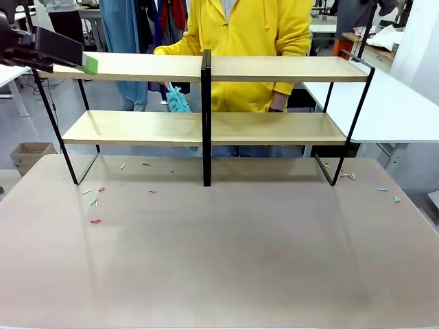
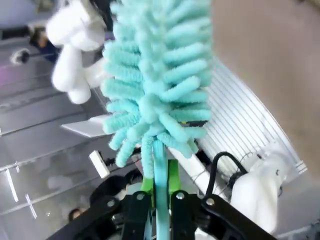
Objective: Clean the shelves.
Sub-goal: Clean another randomly selected level of the Shelf with the Duster.
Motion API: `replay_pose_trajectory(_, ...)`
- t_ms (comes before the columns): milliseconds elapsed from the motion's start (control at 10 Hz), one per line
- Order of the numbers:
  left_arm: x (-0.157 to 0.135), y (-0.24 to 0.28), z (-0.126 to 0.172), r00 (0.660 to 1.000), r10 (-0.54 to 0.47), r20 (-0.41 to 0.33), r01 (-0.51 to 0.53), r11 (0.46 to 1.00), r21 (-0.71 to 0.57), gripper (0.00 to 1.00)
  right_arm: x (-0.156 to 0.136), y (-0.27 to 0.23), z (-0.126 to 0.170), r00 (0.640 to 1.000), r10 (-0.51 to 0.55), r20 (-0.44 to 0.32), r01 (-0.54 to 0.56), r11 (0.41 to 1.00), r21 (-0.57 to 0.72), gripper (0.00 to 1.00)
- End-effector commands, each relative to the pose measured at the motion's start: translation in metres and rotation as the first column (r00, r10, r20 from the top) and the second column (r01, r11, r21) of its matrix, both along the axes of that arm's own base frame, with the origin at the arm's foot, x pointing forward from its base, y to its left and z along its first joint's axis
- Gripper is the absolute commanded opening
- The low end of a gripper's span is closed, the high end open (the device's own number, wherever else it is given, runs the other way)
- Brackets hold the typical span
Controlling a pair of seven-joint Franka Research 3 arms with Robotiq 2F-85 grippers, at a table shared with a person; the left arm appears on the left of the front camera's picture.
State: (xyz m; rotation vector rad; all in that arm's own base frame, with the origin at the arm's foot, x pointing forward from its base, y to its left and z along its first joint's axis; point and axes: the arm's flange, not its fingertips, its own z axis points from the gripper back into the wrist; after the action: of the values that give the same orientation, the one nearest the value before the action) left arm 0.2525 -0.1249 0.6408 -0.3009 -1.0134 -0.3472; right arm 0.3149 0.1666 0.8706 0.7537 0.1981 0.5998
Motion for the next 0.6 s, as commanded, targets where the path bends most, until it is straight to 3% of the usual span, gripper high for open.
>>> replay_pose_trajectory(0, 0.001, 0.001, 0.0, 1.0, 0.004, 0.001, -0.004, 1.0, -0.001, 1.0, -0.143, -0.044, -0.242, 0.999, 0.045, -0.008, -0.045, 0.999, 0.009, 0.0)
replay_pose_trajectory(100, 0.001, 0.001, 0.0, 1.0, 0.004, 0.001, -0.004, 1.0, -0.001, 1.0, -0.139, -0.047, -0.235, 0.99, -0.021, 0.136, 0.023, 1.0, -0.015, 0.0)
replay_pose_trajectory(200, 0.001, 0.001, 0.0, 1.0, 0.004, 0.001, -0.004, 1.0, -0.001, 1.0, -0.132, -0.05, -0.229, 0.948, -0.026, 0.318, 0.034, 0.999, -0.02, 0.0)
replay_pose_trajectory(300, 0.001, 0.001, 0.0, 1.0, 0.004, 0.001, -0.004, 1.0, -0.001, 1.0, -0.12, -0.056, -0.227, 0.892, -0.025, 0.451, 0.045, 0.998, -0.033, 0.0)
replay_pose_trajectory(400, 0.001, 0.001, 0.0, 1.0, 0.004, 0.001, -0.004, 1.0, -0.001, 1.0, -0.103, -0.064, -0.227, 0.781, -0.074, 0.62, 0.122, 0.992, -0.036, 0.0)
replay_pose_trajectory(500, 0.001, 0.001, 0.0, 1.0, 0.004, 0.001, -0.004, 1.0, -0.001, 1.0, -0.088, -0.068, -0.229, 0.677, -0.111, 0.728, 0.194, 0.98, -0.032, 0.0)
